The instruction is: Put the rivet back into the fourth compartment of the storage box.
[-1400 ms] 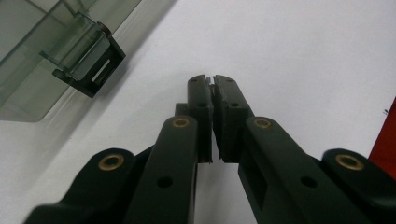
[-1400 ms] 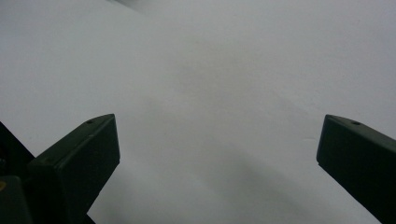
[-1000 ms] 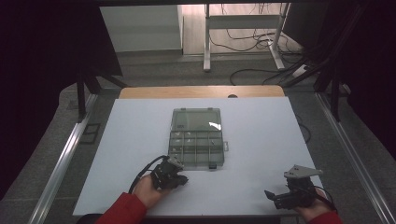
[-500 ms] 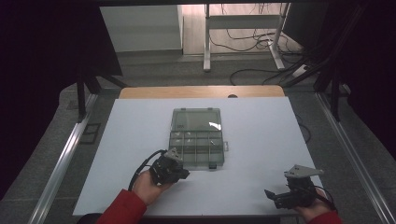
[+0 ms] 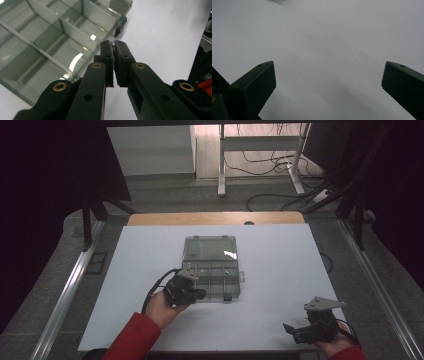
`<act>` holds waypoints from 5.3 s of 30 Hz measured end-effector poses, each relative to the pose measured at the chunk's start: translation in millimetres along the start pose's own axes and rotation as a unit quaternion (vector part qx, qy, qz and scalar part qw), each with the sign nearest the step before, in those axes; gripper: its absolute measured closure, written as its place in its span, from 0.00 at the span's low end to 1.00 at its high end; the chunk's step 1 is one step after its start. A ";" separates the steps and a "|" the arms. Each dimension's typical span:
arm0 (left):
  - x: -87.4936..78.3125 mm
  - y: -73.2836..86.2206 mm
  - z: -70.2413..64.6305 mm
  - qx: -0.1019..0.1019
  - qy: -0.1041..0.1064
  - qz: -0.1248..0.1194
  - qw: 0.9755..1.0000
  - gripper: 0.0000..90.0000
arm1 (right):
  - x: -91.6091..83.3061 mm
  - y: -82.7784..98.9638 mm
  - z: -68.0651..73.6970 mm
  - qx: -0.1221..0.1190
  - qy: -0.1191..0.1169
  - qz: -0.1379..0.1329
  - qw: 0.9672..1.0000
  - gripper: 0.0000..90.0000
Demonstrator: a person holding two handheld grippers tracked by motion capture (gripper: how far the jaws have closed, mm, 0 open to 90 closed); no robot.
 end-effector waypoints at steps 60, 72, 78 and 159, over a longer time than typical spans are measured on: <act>61.5 -88.5 37.4 -0.013 -0.034 -0.011 0.999 0.96 | 0.8 1.1 0.7 -0.005 -0.005 0.003 1.000 0.00; 78.8 -89.4 43.0 -0.018 -0.045 0.000 0.999 0.95 | 1.1 1.6 0.8 -0.006 -0.005 0.005 1.000 0.00; 82.8 -90.6 43.6 -0.022 -0.049 -0.004 0.999 0.94 | 1.2 1.8 1.1 -0.007 -0.006 0.006 1.000 0.00; 12.3 -27.6 29.6 0.000 -0.023 -0.080 0.997 0.00 | 1.1 2.6 1.6 -0.004 -0.003 0.008 1.000 0.00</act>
Point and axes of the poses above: each handheld gripper's, and its own axes: x roughly forward along the jaws, y roughly out of its underside, z roughly to its left, the point moved 10 cm from there along x, roughly forward along the jaws, and after that the axes turned 2 degrees about z, right-handed, at the moved point
